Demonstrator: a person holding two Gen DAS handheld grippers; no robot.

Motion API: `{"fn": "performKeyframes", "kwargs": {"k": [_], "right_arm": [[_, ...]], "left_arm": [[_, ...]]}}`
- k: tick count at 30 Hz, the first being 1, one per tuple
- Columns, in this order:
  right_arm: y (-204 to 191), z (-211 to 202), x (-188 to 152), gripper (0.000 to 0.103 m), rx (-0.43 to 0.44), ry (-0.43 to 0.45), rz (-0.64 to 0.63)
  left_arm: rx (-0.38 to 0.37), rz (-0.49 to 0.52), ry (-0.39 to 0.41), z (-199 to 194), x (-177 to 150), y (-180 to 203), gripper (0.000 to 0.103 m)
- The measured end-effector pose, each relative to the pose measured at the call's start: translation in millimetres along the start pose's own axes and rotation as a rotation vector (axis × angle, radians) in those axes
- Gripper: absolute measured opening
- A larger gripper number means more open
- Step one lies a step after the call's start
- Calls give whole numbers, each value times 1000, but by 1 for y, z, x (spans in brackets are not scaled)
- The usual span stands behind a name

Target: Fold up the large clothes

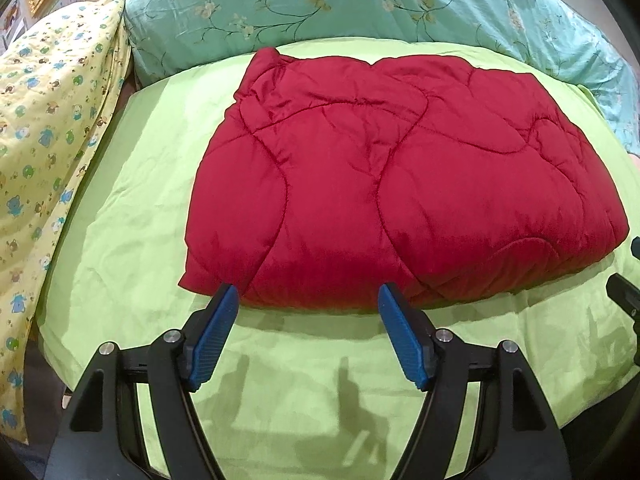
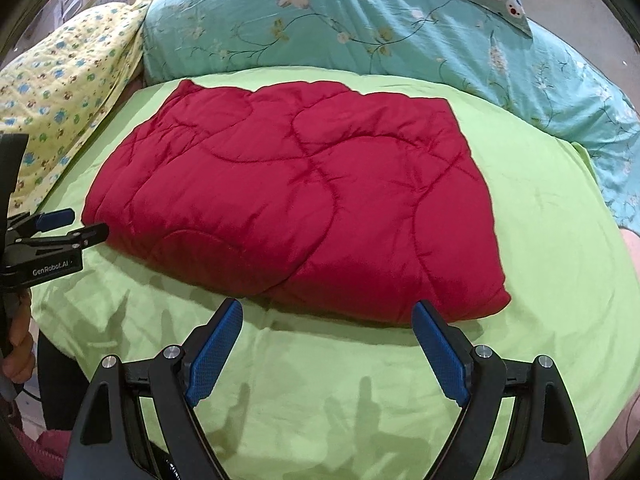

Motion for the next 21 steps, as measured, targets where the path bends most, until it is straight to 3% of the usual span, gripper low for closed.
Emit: {"fn": "performKeyframes", "kwargs": {"k": [7, 19, 21], "right_arm": [[-13, -14, 4, 88, 12, 18, -32], [-20, -49, 41, 89, 34, 79, -58], [-22, -55, 49, 99, 60, 89, -52]], "left_arm": [[-1, -14, 16, -12, 0, -5, 74], [17, -15, 73, -50, 26, -12, 77], [10, -14, 103, -62, 33, -13, 86]]}}
Point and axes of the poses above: each gripper's, at about its wrist camera, not at the fingertips, and z roughly the way its jaws point, y to its right, x to its top, the point moved 7 cm from there along z, roughly the way its jaws point, and after that the axes turned 4 degrees about z, right-handed, at the moved point
